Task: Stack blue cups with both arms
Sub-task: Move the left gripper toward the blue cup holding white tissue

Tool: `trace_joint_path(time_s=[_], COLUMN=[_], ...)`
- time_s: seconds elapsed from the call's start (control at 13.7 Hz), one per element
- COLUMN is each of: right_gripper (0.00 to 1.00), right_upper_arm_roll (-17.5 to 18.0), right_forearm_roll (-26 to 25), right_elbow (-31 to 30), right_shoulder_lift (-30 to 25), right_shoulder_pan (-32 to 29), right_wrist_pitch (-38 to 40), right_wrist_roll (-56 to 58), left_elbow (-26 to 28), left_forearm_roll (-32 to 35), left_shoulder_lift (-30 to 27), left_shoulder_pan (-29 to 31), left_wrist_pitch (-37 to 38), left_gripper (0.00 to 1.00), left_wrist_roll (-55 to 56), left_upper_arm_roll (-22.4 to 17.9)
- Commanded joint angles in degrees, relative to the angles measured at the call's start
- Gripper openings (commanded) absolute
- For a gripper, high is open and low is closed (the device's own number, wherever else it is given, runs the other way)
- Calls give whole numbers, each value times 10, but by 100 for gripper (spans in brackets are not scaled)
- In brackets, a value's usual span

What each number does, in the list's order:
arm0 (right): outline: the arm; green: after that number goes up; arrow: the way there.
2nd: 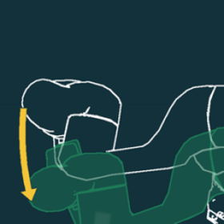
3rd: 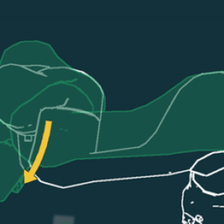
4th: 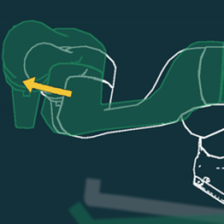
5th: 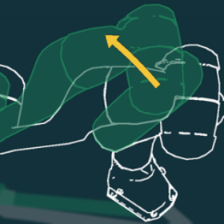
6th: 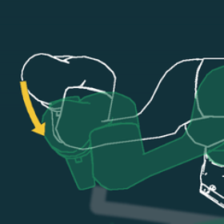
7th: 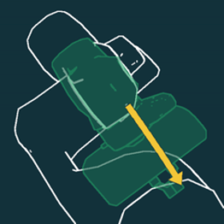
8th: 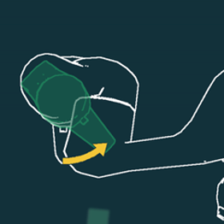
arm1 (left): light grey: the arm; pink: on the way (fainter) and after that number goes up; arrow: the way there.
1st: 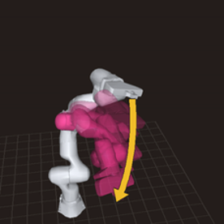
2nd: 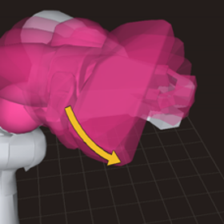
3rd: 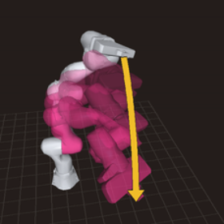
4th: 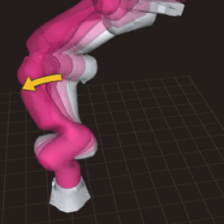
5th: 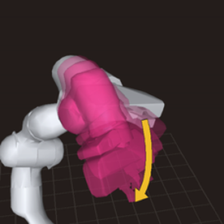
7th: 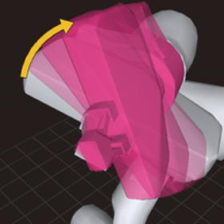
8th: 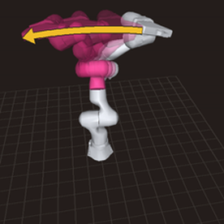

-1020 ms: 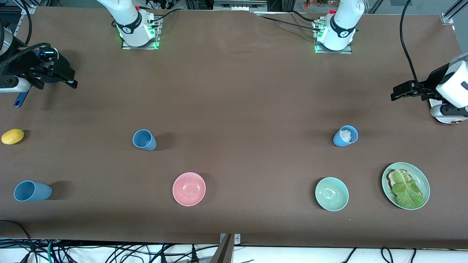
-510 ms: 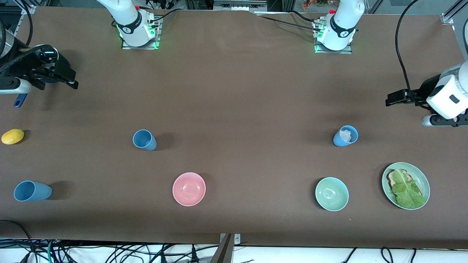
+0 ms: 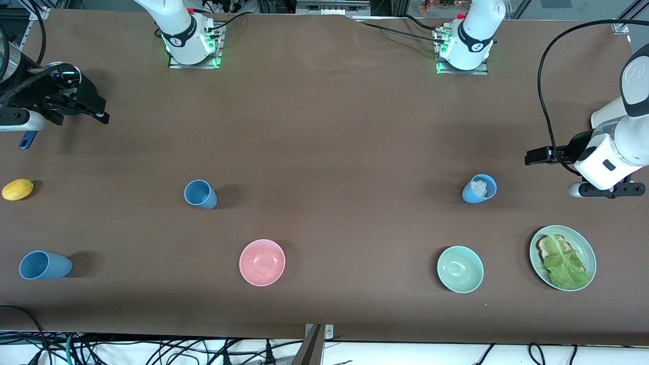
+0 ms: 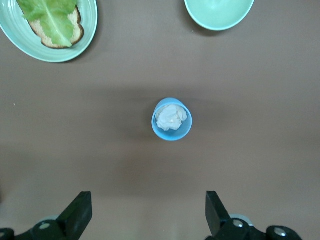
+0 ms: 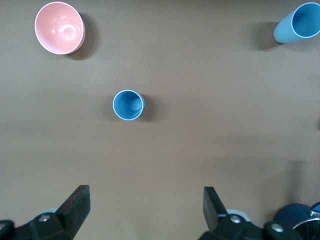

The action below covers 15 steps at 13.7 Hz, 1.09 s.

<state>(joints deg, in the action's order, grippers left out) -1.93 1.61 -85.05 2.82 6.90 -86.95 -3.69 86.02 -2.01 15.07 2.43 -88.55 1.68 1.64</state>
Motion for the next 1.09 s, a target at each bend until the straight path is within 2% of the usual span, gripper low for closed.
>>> trace_joint_path(time_s=[0.0,0.29,0.44,0.87,1.02], right_gripper=[100,100,100,100,100], right_upper_arm_roll=[1,1,3,3,2], right_forearm_roll=[-1,-1,-1,3,2], right_elbow=[-7,-21,-21,-18,-19], right_shoulder_lift=[-4,-4,-4,-5,-5], right_shoulder_pan=[-1,0,0,0,0], right_wrist_pitch=[11,12,9,4,4], right_wrist_roll=[3,3,-2,-4,-4], left_elbow=[-8,-30,-30,9,37], left_forearm_roll=[5,1,6,10,10], left_shoulder_lift=[8,43,45,60,60], left_shoulder_pan=[-1,0,-1,0,6], left_wrist_pitch=[-6,-19,-58,-135,-166], left_gripper=[100,100,100,100,100], left_wrist_roll=[-15,-12,-17,-18,-19], left_upper_arm_roll=[-1,-1,-1,-1,-1])
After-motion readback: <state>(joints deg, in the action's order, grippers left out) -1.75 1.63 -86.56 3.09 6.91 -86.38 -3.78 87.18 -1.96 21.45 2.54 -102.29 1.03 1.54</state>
